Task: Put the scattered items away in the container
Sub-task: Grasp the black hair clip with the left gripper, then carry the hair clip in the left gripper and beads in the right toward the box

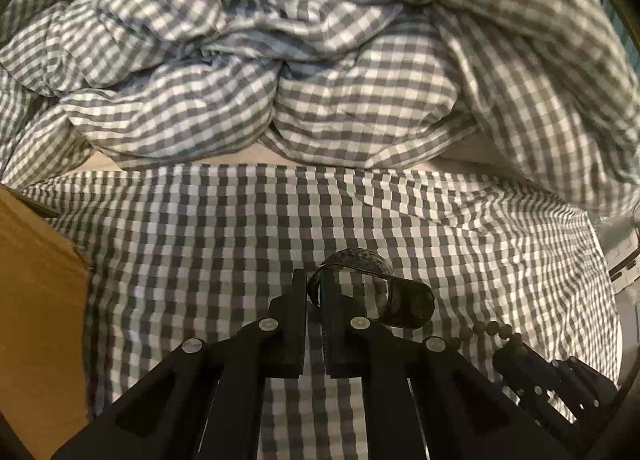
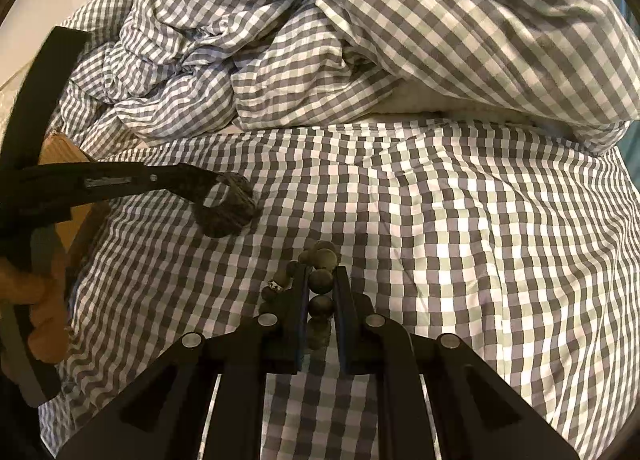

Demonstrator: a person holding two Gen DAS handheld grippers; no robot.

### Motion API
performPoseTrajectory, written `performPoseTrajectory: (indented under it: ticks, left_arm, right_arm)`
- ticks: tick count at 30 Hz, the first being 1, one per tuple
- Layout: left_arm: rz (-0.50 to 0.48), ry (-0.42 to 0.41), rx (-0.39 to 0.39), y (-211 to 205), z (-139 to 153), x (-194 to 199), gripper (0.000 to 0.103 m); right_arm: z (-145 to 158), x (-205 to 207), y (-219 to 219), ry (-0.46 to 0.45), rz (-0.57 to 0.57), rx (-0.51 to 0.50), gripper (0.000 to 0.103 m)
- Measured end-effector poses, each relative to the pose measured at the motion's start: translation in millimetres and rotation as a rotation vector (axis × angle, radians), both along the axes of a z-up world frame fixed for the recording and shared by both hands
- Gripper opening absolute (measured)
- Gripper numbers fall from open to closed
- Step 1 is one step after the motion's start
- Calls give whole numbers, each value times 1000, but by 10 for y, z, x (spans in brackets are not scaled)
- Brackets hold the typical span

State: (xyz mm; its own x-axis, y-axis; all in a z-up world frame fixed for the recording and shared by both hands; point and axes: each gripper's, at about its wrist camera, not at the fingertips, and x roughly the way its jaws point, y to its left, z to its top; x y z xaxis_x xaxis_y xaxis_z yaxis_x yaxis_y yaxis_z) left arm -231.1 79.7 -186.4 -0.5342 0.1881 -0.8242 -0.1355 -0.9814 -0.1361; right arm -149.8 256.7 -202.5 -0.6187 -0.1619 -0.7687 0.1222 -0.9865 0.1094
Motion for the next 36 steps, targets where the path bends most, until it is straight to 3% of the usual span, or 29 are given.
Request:
performPoseTrajectory:
  ticks: [9,18,27,36]
  left_arm:
    - [23,78,9,-219,499,302,6]
    - [65,176,18,-558,1121,806,6]
    - [124,285,26,-1062,1797,1361,6]
    - [234,381,12,-1841,2322,1878,6]
  right_arm:
    - [313,174,-92,51,4,-2,11]
    - [858,480,-244,132,25,-5,11]
    - [1470,855,-660,237,81,10,11]
    - [2003,1110,-1285,331,175,4,11]
